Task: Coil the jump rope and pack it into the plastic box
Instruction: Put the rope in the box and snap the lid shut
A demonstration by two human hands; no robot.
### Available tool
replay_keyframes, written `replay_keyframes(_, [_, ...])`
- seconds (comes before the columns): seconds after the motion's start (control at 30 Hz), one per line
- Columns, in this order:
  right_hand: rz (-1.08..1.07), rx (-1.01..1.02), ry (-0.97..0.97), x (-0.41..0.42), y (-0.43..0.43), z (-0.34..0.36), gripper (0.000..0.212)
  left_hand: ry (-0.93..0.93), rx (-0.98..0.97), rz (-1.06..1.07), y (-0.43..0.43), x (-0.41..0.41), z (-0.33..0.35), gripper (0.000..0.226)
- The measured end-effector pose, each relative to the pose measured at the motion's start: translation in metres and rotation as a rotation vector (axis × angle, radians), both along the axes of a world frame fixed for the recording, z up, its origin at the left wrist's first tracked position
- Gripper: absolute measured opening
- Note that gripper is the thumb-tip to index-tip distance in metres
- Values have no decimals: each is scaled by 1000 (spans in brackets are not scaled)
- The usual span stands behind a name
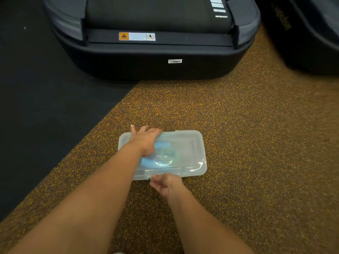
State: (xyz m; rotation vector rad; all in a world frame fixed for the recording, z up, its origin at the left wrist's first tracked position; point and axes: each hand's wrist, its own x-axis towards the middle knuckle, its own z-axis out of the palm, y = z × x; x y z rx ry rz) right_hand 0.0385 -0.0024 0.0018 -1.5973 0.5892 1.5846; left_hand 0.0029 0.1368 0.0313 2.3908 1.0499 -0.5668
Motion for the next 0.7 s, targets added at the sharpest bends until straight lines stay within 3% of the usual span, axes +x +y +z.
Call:
replay_keyframes(0.07, [26, -1, -4, 1, 0, 0, 32, 15, 1, -9, -1, -5, -2, 81])
replay_keyframes(0.2, [101, -16, 6, 6, -1, 5, 9, 50, 3, 95, -10, -22, -7, 83])
replay_keyframes(0.37, [118, -72, -36, 17, -9, 16, 35, 38, -32, 244, -22, -48, -4, 86])
replay_keyframes(0.5, [25, -144, -185, 32, -19, 20, 56, 38, -70, 277, -33, -65, -1, 92])
replay_keyframes(0.7, [-45, -114, -322, 35, -28, 23, 51, 6, -119, 275, -58, -76, -3, 100])
